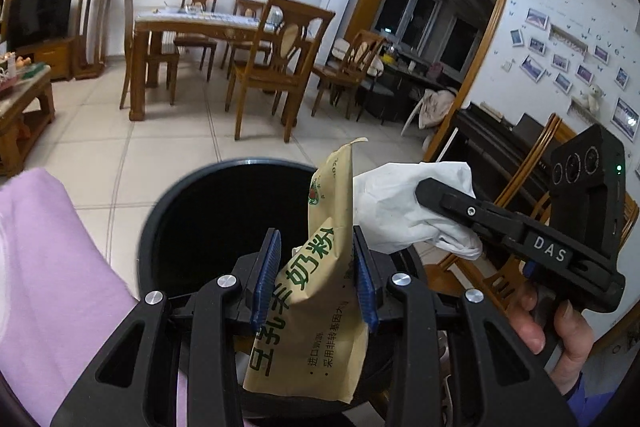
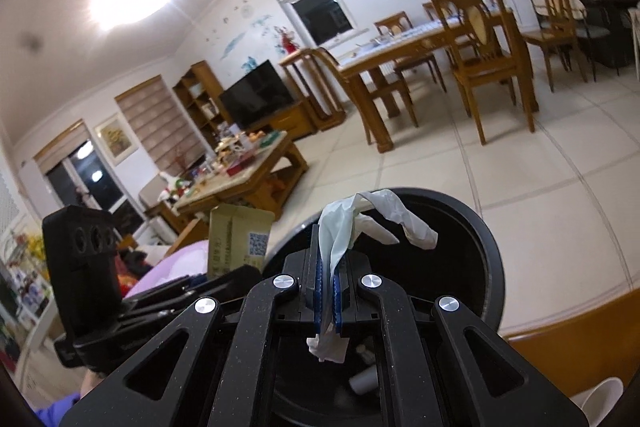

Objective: Collect trash
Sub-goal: 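Carry paper bag and tissue over the black bin and open both tools, then grasp the orange with left tool while right tool grasps green Doublemint gum box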

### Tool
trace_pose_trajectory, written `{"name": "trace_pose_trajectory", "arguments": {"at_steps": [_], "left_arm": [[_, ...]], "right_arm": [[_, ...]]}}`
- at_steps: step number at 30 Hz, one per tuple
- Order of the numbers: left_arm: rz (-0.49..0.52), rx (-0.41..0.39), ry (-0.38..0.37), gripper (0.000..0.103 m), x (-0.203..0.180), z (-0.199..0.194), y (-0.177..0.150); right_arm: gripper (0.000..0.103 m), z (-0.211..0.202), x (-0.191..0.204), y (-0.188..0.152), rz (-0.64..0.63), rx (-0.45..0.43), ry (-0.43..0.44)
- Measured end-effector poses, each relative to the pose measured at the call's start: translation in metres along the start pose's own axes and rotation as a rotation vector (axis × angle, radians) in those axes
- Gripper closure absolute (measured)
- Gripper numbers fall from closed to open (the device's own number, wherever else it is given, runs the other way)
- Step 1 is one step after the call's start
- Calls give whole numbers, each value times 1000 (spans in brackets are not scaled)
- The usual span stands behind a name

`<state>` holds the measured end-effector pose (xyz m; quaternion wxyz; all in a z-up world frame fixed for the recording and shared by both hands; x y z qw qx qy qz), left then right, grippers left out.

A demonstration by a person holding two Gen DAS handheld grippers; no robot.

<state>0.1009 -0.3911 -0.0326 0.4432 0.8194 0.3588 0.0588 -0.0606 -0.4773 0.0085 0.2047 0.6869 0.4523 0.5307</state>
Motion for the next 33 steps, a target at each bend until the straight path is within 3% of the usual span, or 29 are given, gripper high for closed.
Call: {"name": "trace_pose_trajectory", "arguments": {"at_steps": [4,11,12,13,14,16,17,26,32,33], "left_arm": [[16,34,14,68,1,12,-9],[36,59,47,65,1,21,-10],[43,63,55,65,1,21,-11],[49,66,61,62,0,21,-11],[55,67,72,51,0,20,-11],[59,50,93,29,-2,16,-11],[62,31,105,24,-1,11,-10],[69,3,130,17,10,-32,-13],[7,-29,186,17,55,-83,-26],[-8,-33,198,17,66,-93,-29]], "right_arm": [[98,9,-28,-11,36,19,-8],[97,27,-43,-20,68,61,-5],[92,29,-44,-20,70,68,-9],[75,31,-45,-20,72,71,-14],[55,32,-44,-21,78,68,-20],[47,33,-42,-23,78,64,-16],[47,32,-41,-24,69,65,-24],[47,34,-13,-29,42,69,-24],[47,53,34,-38,-10,108,10],[47,62,58,-41,-35,123,27]]}}
Point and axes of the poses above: each gripper's, at about its wrist camera, not at the fingertips, and z roughly the way its jaws point, x to its left, y to its top, the point moved 3 cm from there along z, roughly the way its jaws point, and after that the axes turned 7 degrees about y, right-handed, at the moved point
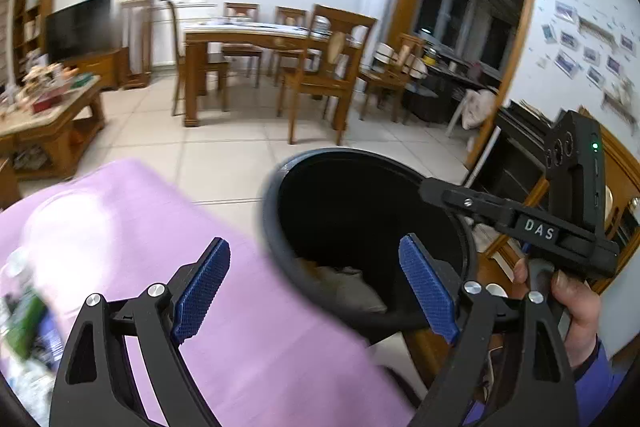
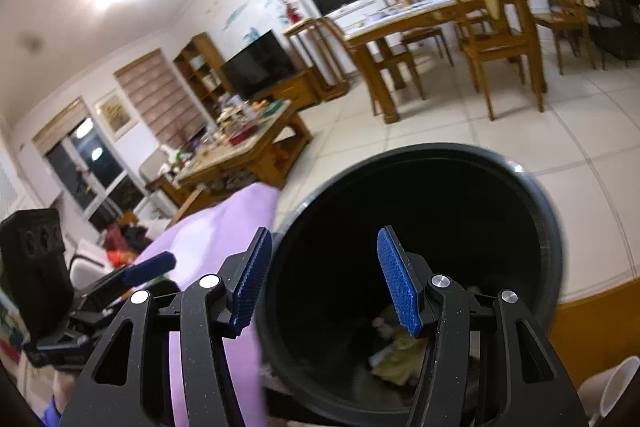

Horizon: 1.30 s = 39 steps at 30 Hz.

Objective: Collect trash
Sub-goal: 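Grasp the orange with left tool while right tool grasps green Doublemint gum box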

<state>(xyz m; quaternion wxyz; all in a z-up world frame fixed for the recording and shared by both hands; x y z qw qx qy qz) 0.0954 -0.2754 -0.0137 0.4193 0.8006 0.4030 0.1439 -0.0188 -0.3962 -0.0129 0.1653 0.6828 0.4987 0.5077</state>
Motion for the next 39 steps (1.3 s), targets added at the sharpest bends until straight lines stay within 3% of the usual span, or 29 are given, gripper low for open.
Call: {"name": "trace_pose_trajectory", "arguments": {"at_steps": [5,11,13,16,17,19,25,27,29,31,33,35,39], "left_arm": [[-100,-20,111,17,78,-43,-20],[-214,-29,248,17,163,-85,-47],[-249,-15,295,17,190,-92,-55],[-321,28,373,17,232,-97,-65],[-340,44,390,17,243,-97,-69],[-374,89,407,17,264,-94,-75],[-349,163,424,18,286,-80,-87],[-337,167,413,29,288,-78,-88],[-327,191,384,46,285,-71,-92],[-304,188,386,49,288,-70,-97],[-297,183,390,52,289,-70,-97],[-299,175,380,63,291,-69,-97],[-307,160,362,65,291,-72,-97]], "right_arm": [[47,27,52,-7,-52,39,41],[47,89,155,-25,-146,139,120],[47,99,170,-29,-161,157,132],[32,136,224,-46,-215,240,183],[29,136,224,-46,-215,240,183],[24,163,260,-57,-282,313,196],[20,229,322,-82,-478,459,182],[15,247,333,-90,-539,482,172],[12,254,334,-93,-572,491,166],[5,264,331,-102,-661,508,149],[5,273,333,-111,-756,509,125],[5,283,330,-117,-808,529,115],[7,296,322,-119,-771,564,135]]}}
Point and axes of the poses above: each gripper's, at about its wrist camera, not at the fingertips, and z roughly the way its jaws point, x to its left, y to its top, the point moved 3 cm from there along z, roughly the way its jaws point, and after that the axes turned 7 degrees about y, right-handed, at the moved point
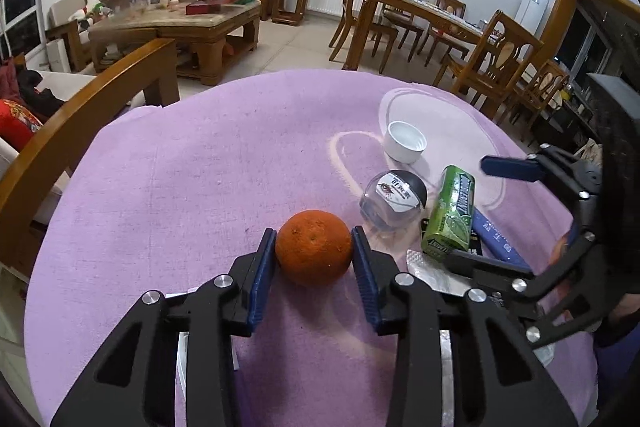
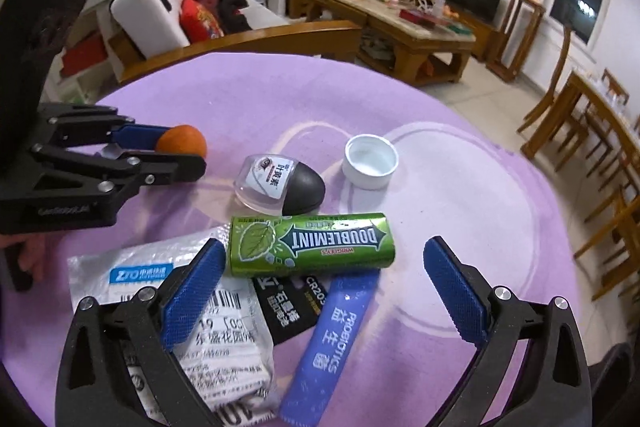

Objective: Collect trash
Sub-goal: 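Grasp the orange with left tool while right tool grasps green Doublemint gum box, then carry orange and gum box over the black bin and open both tools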

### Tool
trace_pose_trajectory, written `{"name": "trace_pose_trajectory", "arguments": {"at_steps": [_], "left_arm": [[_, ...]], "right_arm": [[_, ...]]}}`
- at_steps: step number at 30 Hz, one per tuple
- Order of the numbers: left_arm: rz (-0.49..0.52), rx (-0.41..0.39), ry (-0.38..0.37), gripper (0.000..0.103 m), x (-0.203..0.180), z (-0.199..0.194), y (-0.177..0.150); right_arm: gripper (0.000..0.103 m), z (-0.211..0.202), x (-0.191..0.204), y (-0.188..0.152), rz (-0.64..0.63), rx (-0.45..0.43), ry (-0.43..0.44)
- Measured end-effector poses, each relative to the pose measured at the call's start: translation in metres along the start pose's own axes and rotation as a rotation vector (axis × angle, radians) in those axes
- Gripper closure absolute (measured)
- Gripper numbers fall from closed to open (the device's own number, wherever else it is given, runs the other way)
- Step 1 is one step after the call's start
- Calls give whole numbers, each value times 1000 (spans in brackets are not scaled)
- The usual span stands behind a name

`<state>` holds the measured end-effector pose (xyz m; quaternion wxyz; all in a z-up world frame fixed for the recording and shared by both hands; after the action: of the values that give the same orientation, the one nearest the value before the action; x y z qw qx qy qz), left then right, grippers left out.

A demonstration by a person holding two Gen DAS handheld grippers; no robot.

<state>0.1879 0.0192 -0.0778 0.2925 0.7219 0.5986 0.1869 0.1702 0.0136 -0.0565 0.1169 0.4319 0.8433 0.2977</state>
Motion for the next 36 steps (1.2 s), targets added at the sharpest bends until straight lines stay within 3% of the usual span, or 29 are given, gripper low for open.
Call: {"name": "trace_pose_trajectory", "arguments": {"at_steps": [2,9,13,17,26,36], "left_arm": [[0,-4,-4,65,1,0,1],[-10,-23,-9,65,2,-3,2],[-16,-46,-8,66,3,-8,3],[-11,-117,-17,66,-4,-26,9],[3,-271,-165,66,-53,-80,21],[161,-279,-287,66,-161,-97,26]], "right_arm": [[21,8,-5,0,30,17,48],[21,-4,-7,-3,72,-9,62],[21,-39,-5,-5,140,-92,109],[21,-70,-6,-11,187,-164,152],[21,-180,-38,-59,378,-408,163],[21,-266,-95,-135,511,-542,104]]}}
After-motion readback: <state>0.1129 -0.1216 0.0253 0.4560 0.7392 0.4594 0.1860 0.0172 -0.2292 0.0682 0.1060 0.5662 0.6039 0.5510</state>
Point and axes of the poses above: each gripper's, at about its wrist camera, not at the fingertips, and z roughly the way its jaws point, x to its left, y to its top, the point moved 3 cm from there along z, roughly the way its jaws point, and after that the axes turned 7 degrees about y, right-handed, at the moved point
